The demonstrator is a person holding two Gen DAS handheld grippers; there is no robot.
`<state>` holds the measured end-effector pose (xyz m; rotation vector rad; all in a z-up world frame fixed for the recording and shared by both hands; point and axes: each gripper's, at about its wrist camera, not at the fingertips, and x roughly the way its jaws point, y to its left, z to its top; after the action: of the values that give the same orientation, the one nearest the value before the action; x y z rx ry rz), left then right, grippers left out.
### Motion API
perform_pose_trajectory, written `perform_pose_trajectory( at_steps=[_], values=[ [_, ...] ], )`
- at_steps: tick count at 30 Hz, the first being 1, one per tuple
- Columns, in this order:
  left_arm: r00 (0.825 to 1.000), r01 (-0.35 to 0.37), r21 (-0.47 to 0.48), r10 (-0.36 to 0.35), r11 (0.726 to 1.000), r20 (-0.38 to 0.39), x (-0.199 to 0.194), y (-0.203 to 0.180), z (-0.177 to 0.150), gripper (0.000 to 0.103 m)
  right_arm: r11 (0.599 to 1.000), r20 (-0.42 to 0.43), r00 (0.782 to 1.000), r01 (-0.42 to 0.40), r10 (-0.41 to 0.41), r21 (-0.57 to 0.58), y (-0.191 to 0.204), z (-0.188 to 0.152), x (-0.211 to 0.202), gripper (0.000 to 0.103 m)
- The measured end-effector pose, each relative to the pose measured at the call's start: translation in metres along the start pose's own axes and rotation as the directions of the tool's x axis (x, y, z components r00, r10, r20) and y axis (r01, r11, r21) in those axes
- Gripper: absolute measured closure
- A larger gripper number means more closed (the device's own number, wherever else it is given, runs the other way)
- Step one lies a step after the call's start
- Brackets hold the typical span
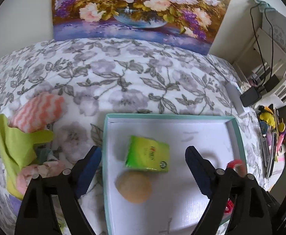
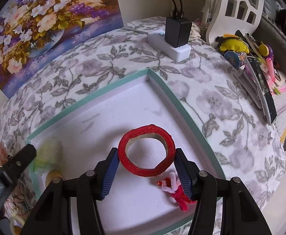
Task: Organize soft objects
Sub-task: 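Open both tools to drop the tissue pack and tape roll into the tray, then move both tools back to the pile, right tool toward the second green tissue pack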
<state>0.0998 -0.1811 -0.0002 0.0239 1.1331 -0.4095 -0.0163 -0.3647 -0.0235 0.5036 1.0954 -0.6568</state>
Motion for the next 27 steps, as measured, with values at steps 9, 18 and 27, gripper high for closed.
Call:
perform_pose_trajectory(
  at_steps=[9,18,27],
  values=[
    [0.994,-0.105,-0.021,0.106,0.994,0.028,-0.013,0.018,0.006,0.010,0.999,0.027,0.999,0.035,-0.034,-0.023,0.001,0.000,-0.007,0.000],
    [0.989,-0.150,-0.053,0.150,0.987,-0.001,-0.015,0.035,0.008,0.010,0.999,-0.007,0.999,0.047,-0.047,-0.001,-0.005,-0.002,-0.002,0.000],
    [0.980,-0.199,-0.070,0.197,0.977,-0.030,-0.029,0.054,0.007,0.010,0.996,-0.033,0.996,0.085,-0.086,-0.036,0.001,-0.006,-0.011,0.000]
  ],
)
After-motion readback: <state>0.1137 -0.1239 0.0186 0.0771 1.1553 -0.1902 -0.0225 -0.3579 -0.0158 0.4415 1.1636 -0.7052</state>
